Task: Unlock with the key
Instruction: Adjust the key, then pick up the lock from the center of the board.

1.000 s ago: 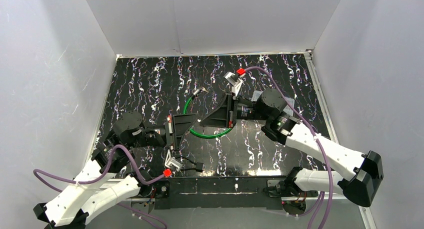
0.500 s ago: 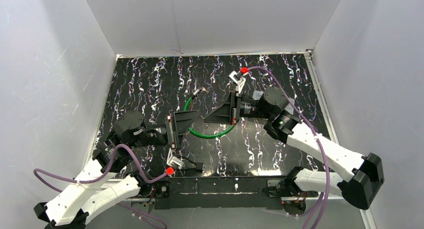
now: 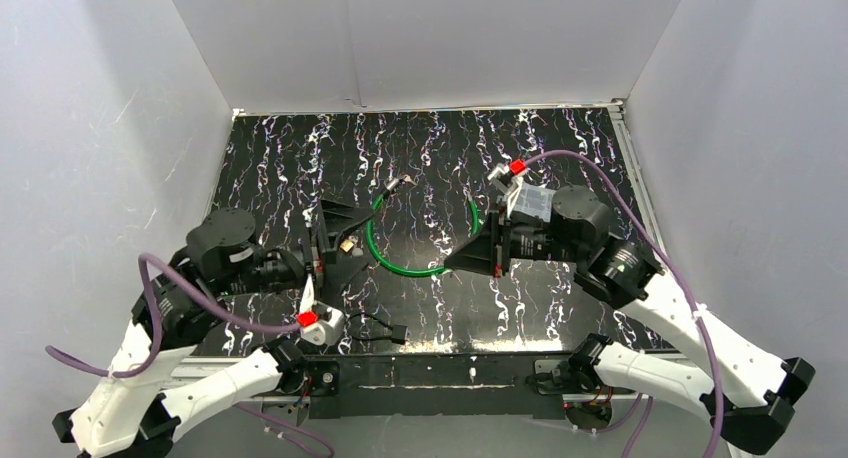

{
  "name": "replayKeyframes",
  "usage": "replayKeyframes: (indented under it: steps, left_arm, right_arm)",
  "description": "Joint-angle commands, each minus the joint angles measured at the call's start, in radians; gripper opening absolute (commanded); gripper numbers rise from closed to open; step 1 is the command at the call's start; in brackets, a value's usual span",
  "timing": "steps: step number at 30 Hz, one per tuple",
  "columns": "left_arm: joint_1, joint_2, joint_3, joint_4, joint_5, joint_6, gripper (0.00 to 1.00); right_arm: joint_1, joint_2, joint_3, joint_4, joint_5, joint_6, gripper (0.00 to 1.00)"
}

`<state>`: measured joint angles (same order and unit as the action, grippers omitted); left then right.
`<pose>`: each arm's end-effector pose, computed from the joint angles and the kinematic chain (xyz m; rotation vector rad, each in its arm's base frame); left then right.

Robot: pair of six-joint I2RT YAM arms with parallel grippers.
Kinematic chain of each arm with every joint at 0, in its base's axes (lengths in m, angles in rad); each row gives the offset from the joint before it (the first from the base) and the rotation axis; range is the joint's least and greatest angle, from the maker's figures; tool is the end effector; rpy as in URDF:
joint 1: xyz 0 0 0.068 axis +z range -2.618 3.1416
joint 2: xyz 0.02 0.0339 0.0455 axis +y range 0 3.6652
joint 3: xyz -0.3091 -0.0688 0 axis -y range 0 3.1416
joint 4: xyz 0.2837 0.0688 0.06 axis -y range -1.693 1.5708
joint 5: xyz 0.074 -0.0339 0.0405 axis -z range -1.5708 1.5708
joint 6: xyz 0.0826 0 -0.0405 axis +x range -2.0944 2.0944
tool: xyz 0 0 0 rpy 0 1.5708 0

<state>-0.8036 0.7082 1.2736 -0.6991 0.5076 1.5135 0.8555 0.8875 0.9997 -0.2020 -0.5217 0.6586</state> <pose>0.0665 -0.1269 0.4977 1.6584 0.3175 0.1000 0.1297 0.2120 0.4315 -0.6322 1.8001 1.5231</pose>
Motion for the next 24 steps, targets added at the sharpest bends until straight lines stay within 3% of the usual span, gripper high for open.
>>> replayKeyframes:
  steps: [1, 6, 13, 19, 24]
  left_arm:
    - [-0.003, 0.054, -0.037, -0.328, 0.073, -0.425, 0.98]
    - [-0.003, -0.044, -0.292, -0.265, 0.121, -0.502, 0.98]
    - [-0.004, 0.040, -0.447, -0.212, 0.172, -0.629, 0.98]
    - [-0.051, 0.078, -0.599, -0.043, 0.140, -0.610, 0.98]
    - [-0.097, 0.324, -0.671, 0.190, 0.109, -0.686, 0.98]
  right_arm:
    - [0.032, -0.070, 0.016, -0.128, 0.070, -0.113, 0.01]
    - [0.072, -0.114, 0.018, -0.222, 0.140, -0.162, 0.01]
    - [0.083, -0.162, 0.007, -0.302, 0.221, -0.181, 0.01]
    - [0.083, -0.208, 0.005, -0.330, 0.282, -0.184, 0.01]
    - [0.084, -0.252, -0.016, -0.343, 0.341, -0.164, 0.01]
